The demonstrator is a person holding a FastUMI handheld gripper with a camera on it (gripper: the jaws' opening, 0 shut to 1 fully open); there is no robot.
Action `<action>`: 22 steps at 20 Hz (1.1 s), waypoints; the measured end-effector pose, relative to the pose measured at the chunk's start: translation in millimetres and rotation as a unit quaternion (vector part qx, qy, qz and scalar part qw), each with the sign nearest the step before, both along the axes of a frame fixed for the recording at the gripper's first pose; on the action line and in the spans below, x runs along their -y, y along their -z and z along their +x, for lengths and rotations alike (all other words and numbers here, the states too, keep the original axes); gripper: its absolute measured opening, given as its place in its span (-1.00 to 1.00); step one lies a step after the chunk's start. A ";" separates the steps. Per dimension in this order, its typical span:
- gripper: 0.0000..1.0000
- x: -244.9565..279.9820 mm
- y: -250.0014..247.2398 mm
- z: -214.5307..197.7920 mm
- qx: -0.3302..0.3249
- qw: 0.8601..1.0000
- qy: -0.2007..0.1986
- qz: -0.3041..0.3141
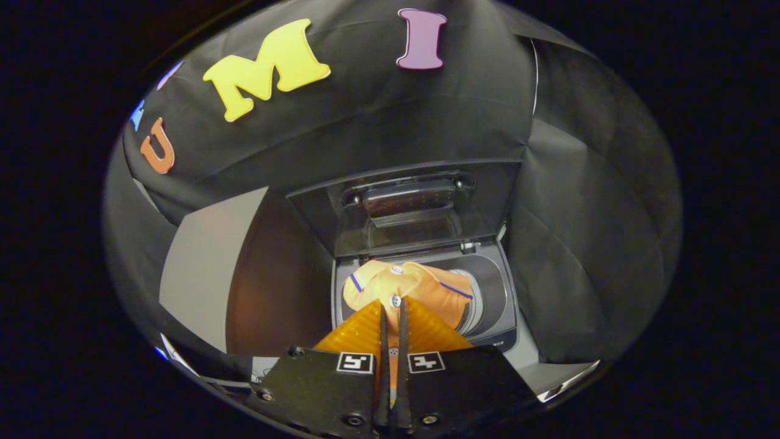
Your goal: Put the clothes into the washing machine and then close the washing machine lid.
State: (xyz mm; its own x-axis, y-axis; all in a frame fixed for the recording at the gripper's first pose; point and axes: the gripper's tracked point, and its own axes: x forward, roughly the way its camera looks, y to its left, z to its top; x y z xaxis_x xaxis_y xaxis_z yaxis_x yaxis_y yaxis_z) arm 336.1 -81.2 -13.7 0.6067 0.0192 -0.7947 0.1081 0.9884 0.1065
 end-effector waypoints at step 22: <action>-0.21 8.0 74.0 37.8 -0.057 0.997 0.043 0.016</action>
